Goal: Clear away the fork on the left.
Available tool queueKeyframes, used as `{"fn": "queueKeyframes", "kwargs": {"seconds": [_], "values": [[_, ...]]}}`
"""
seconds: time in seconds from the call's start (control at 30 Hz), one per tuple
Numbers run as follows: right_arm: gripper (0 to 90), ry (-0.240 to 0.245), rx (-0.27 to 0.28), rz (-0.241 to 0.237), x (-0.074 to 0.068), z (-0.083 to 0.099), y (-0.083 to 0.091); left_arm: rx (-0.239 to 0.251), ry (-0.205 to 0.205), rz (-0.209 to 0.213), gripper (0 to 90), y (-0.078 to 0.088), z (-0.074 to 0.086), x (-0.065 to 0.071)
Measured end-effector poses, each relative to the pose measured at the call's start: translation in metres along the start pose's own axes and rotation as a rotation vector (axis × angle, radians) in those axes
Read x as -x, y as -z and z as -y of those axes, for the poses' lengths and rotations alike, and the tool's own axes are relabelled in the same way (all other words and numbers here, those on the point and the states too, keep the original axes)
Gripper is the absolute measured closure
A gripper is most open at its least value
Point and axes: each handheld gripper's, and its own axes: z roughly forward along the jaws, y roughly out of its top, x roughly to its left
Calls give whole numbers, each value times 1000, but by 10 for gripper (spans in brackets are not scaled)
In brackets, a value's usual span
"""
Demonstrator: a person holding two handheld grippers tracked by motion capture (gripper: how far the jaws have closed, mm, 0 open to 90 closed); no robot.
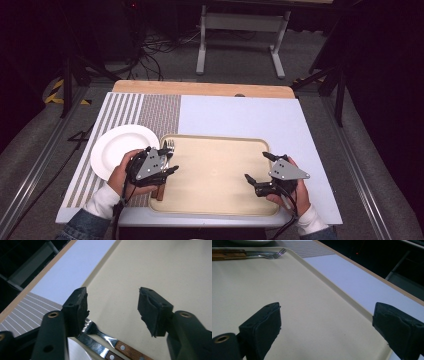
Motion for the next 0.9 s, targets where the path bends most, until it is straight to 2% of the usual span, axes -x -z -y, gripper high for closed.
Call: {"fn": "queueKeyframes", "kwargs": {"seconds": [0.07, 0.3, 0.63, 0.9], "values": [[92, -3, 1, -2, 0, 0, 0, 9, 16, 4, 354, 1, 0, -1], [91, -1, 1, -2, 0, 0, 0, 17, 16, -16, 205, 4, -1, -1], [88, 0, 7, 2, 0, -1, 1, 32, 21, -21, 124, 12, 1, -6], [84, -2, 16, 6, 0, -1, 1, 37, 31, -37, 107, 18, 4, -11]]}}
